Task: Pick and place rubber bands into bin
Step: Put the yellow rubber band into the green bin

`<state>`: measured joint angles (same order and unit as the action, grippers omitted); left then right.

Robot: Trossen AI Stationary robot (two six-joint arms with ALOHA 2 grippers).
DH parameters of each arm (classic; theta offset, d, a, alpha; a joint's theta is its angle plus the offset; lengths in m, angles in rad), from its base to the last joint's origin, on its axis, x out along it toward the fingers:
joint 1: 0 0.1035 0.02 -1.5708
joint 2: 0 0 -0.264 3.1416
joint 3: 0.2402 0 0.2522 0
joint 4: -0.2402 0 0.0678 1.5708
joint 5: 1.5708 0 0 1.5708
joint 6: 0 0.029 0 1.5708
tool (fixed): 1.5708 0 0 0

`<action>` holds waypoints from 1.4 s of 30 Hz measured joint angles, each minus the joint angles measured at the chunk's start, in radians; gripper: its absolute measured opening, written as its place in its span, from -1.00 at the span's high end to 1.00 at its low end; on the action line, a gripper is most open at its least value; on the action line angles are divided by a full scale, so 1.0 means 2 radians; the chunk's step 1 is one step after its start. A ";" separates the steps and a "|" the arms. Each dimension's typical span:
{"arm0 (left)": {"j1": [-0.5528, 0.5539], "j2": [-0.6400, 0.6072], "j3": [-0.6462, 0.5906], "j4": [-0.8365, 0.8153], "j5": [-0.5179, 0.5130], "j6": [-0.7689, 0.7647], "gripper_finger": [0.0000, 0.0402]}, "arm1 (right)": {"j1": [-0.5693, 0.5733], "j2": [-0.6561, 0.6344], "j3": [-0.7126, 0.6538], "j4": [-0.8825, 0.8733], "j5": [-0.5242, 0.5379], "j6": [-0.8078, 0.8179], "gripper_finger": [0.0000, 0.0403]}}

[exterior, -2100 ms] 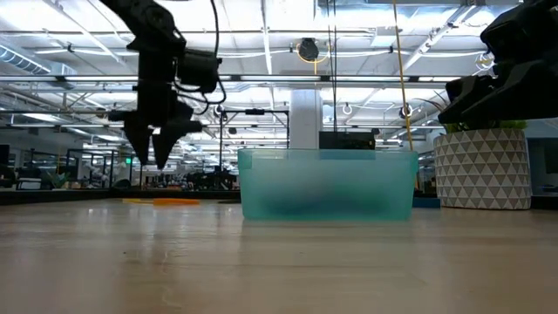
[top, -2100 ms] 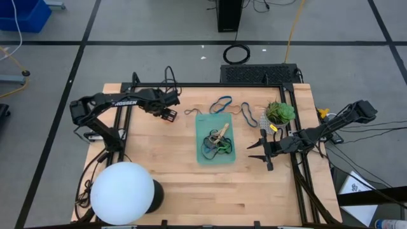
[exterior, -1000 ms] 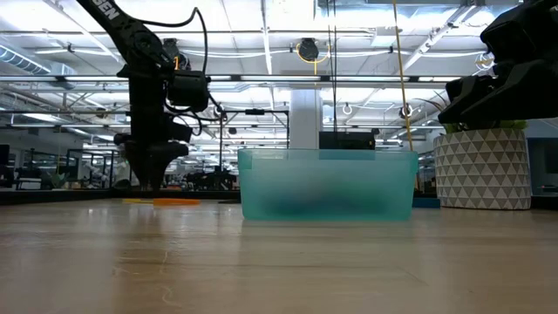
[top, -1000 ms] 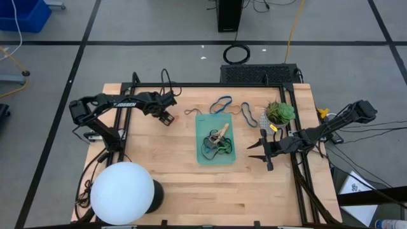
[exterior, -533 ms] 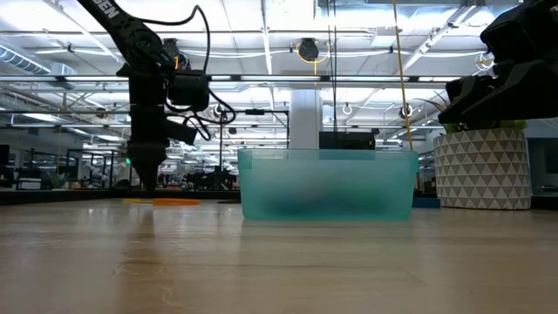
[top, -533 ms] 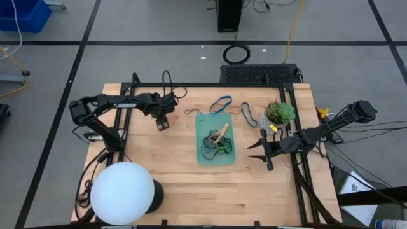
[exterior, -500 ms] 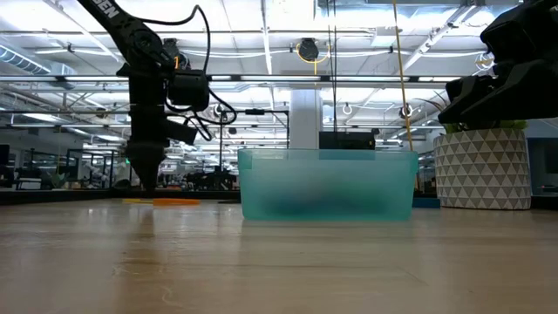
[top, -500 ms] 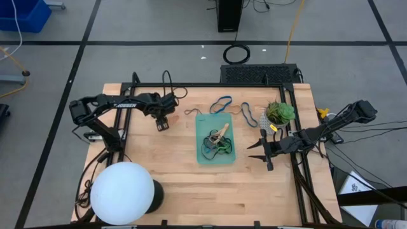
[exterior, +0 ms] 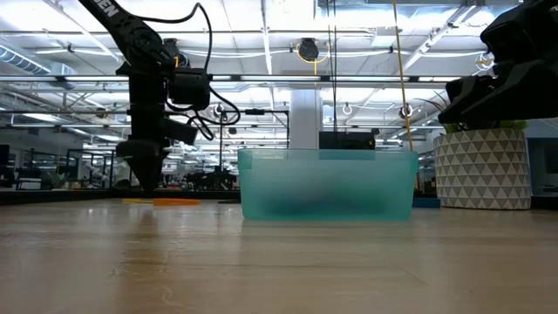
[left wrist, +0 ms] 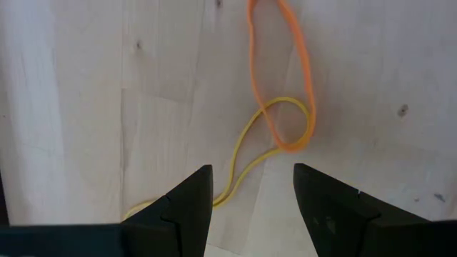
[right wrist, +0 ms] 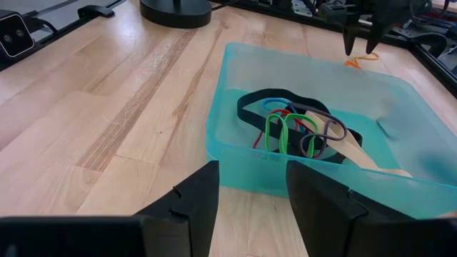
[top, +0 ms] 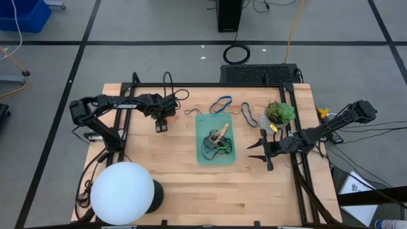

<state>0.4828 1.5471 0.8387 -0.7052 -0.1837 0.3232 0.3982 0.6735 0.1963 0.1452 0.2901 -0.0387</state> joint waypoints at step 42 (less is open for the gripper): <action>0.025 0.069 0.000 0.012 0.001 -0.059 0.96 | 0.000 0.000 0.000 0.000 0.000 0.000 0.22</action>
<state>0.5331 1.6848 0.8386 -0.6814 -0.1824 0.2043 0.3981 0.6731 0.1963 0.1451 0.2901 -0.0387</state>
